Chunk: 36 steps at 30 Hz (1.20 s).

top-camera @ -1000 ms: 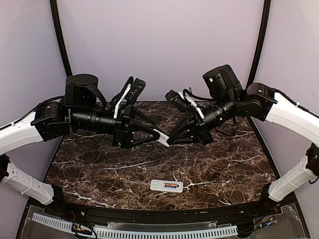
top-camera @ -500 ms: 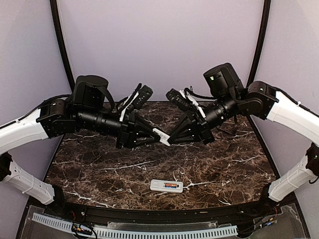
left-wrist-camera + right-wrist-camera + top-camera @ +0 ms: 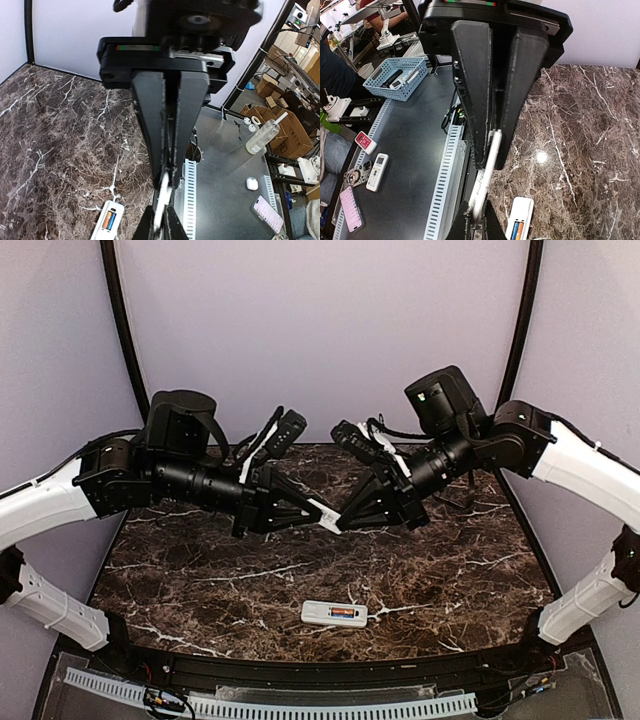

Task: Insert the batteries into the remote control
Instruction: Pass from the right arm to the left, then pass from the left arm to the right

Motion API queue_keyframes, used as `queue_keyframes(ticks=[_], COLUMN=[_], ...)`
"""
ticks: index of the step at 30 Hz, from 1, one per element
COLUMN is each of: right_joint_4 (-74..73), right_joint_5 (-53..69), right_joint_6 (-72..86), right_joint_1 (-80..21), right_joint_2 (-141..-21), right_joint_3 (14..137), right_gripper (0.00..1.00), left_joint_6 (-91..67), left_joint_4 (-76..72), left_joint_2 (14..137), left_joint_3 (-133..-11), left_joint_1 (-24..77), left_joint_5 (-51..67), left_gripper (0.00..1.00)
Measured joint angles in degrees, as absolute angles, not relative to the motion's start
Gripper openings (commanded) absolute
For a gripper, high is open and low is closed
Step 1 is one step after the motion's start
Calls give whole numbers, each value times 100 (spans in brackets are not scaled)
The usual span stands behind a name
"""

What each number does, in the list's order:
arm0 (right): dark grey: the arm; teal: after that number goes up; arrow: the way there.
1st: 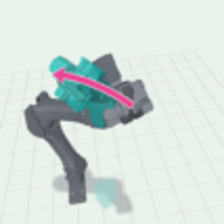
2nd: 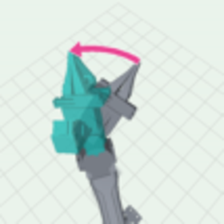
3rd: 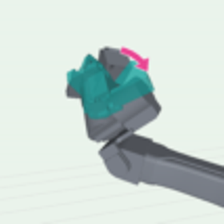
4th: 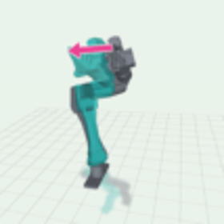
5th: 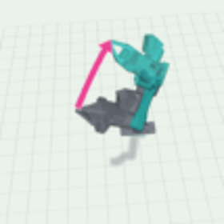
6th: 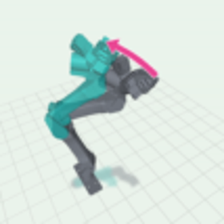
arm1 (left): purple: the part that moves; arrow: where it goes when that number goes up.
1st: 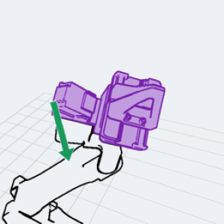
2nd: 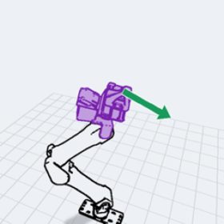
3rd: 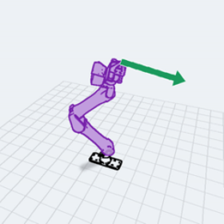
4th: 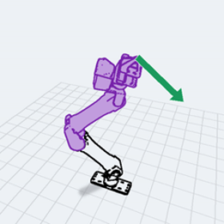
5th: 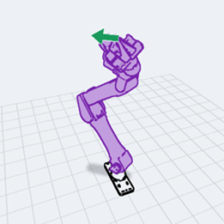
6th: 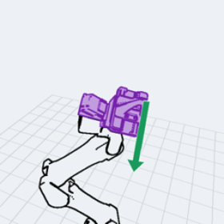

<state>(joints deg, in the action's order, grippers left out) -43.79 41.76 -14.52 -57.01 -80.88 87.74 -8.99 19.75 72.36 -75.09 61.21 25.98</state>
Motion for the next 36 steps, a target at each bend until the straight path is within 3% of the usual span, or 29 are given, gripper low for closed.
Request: queue_keyframes(ticks=[6, 8, 12, 21, 29, 36], right_joint_4=[-4418, -4414, -3802, -320, 1503, 2132], right_joint_5=[4171, 4141, 3977, 3420, 3214, 3267], right_joint_6=[-1470, -1446, -1026, 1717, 2832, 2985], right_joint_1=[-5701, -5701, -5680, -5535, -5660, -5701], right_joint_2=[-8110, -8108, -7918, -6820, -7030, -7153], right_joint_3=[8796, 8807, 8490, 6073, 5675, 5695], right_gripper=[0, 21, 46, 58, 54, 37], left_joint_6=[-923, -954, -1175, -2058, -2453, -2532], left_joint_4=[1935, 1876, 1221, -1131, -2071, -2180], left_joint_2=[7231, 7227, 7054, 6324, 6318, 6372], left_joint_3=[-7507, -7489, -7046, -5492, -5380, -5378], left_joint_1=[6110, 6099, 6097, 6097, 6095, 6095], left_joint_5=[2722, 2764, 2665, 1885, 1756, 1772], left_gripper=[0, 0, 0, 0, 0, 0])
